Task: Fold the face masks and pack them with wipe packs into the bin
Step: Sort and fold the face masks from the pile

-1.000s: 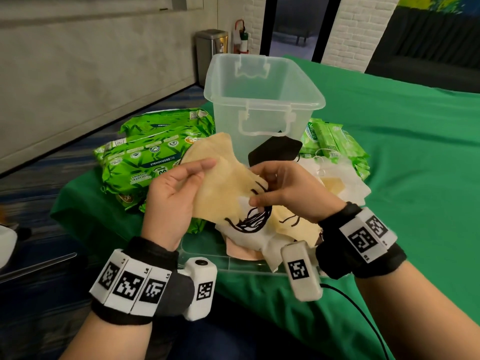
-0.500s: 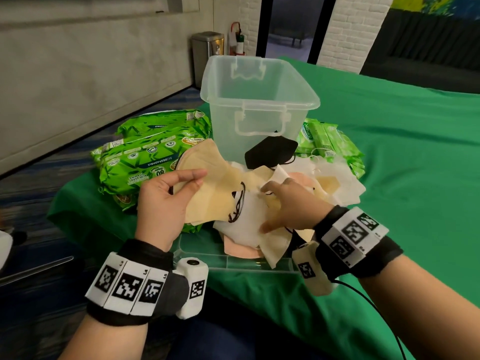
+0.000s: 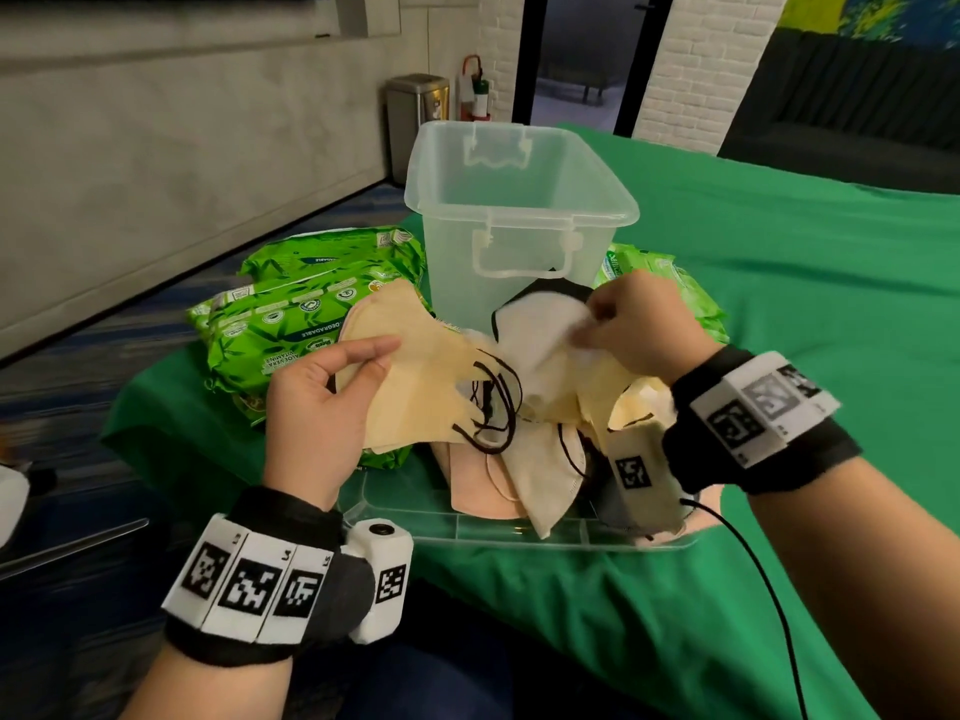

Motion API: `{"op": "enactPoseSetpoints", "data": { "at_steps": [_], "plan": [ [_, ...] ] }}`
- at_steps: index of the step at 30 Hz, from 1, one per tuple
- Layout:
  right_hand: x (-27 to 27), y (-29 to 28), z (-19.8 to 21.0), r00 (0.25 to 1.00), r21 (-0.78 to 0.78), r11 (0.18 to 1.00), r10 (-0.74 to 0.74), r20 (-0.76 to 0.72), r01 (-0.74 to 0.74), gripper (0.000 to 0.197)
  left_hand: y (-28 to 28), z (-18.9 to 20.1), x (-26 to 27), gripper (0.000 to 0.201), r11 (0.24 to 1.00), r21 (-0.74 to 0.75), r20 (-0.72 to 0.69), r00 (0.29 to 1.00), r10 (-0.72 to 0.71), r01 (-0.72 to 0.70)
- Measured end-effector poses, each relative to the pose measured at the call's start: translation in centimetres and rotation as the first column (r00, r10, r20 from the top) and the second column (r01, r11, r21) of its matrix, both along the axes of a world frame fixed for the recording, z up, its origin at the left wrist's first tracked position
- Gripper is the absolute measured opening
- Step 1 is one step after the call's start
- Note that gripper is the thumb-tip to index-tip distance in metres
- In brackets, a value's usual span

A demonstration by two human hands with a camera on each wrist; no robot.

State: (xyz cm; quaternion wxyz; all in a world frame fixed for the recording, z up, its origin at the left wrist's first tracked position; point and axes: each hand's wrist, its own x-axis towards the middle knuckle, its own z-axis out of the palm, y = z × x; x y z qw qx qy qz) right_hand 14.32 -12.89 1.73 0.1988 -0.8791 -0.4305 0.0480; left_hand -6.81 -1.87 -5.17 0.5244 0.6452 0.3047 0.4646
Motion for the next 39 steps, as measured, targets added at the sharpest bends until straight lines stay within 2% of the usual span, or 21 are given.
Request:
{"op": "enactPoseSetpoints", "data": {
  "at_steps": [3, 6, 8, 10, 13, 15, 17, 19, 21, 25, 28, 30, 32, 33, 37, 39],
  "plan": [
    [-0.3, -0.5, 1.6, 1.0, 0.209, 0.978, -0.026, 0.002, 0.025, 0.035, -0.9, 0.6, 0.7, 0.027, 0.998, 0.039, -0.07, 0.997, -0.043, 0.045],
    [-1.7, -0.6, 1.8, 1.0, 0.372, 0.928, 0.008, -0.027, 0.003, 0.033, -2.4, 1.0, 1.8, 0.02, 0.98, 0.183, -0.207, 0.977, -0.039, 0.078],
    [-3.0, -0.5, 1.6, 0.998, 0.429, 0.903, 0.054, -0.025, -0.038, 0.037, -3.4, 1.4, 2.5, 0.034, 0.972, 0.198, -0.244, 0.967, -0.076, 0.127],
    [-4.2, -0.2, 1.0, 0.99, 0.451, 0.886, 0.135, -0.034, -0.105, 0.033, -4.1, 1.9, 3.1, 0.043, 0.974, 0.141, -0.204, 0.968, -0.145, 0.176],
    [-5.6, 0.1, -0.2, 0.948, 0.481, 0.849, 0.302, -0.1, -0.22, 0.026, -4.7, 2.3, 3.6, 0.043, 0.967, 0.11, -0.113, 0.97, -0.215, 0.227],
    [-6.0, -0.1, -0.7, 0.898, 0.49, 0.832, 0.395, -0.193, -0.261, 0.041, -4.6, 2.3, 3.9, 0.051, 0.963, 0.014, -0.014, 0.963, -0.269, 0.269],
    [-5.9, -0.4, -1.0, 0.83, 0.491, 0.82, 0.474, -0.293, -0.295, 0.065, -4.5, 2.4, 3.8, 0.041, 0.94, -0.126, 0.121, 0.946, -0.301, 0.316],
    [-5.7, -0.7, -1.2, 0.795, 0.49, 0.81, 0.513, -0.324, -0.323, 0.077, -4.5, 2.5, 3.9, 0.029, 0.926, -0.194, 0.182, 0.94, -0.29, 0.323],
    [-5.6, -0.8, -1.4, 0.789, 0.505, 0.804, 0.516, -0.333, -0.313, 0.071, -4.4, 2.2, 4.1, 0.022, 0.923, -0.232, 0.213, 0.942, -0.26, 0.307],
    [-5.9, -0.9, -1.8, 0.817, 0.522, 0.798, 0.497, -0.292, -0.299, 0.037, -4.2, 1.9, 4.2, 0.026, 0.926, -0.248, 0.254, 0.941, -0.223, 0.286],
    [-5.8, -0.9, -2.0, 0.838, 0.515, 0.8, 0.485, -0.252, -0.308, 0.03, -3.9, 1.3, 4.2, 0.02, 0.956, -0.186, 0.204, 0.96, -0.19, 0.228],
    [-5.6, -0.9, -2.1, 0.793, 0.564, 0.78, 0.512, -0.329, -0.27, 0.021, -3.7, 1.1, 4.2, 0.015, 0.967, -0.166, 0.164, 0.972, -0.168, 0.195],
    [-5.3, -1.0, -2.1, 0.702, 0.64, 0.752, 0.541, -0.462, -0.158, 0.023, -3.5, 0.9, 4.1, 0.01, 0.973, -0.154, 0.132, 0.98, -0.15, 0.17],
    [-5.0, -1.1, -2.0, 0.682, 0.663, 0.742, 0.533, -0.501, -0.094, 0.025, -3.3, 0.8, 4.0, 0.01, 0.977, -0.15, 0.117, 0.984, -0.136, 0.153],
    [-3.7, -1.6, -1.3, 0.753, 0.683, 0.721, 0.386, -0.533, 0.114, 0.024, -2.8, 0.7, 3.7, 0.018, 0.989, -0.1, 0.104, 0.99, -0.096, 0.106],
    [-3.0, -1.8, -1.1, 0.796, 0.681, 0.712, 0.307, -0.522, 0.172, 0.019, -2.8, 0.8, 3.7, 0.041, 0.988, -0.101, 0.16, 0.982, -0.101, 0.118]
  ]
}}
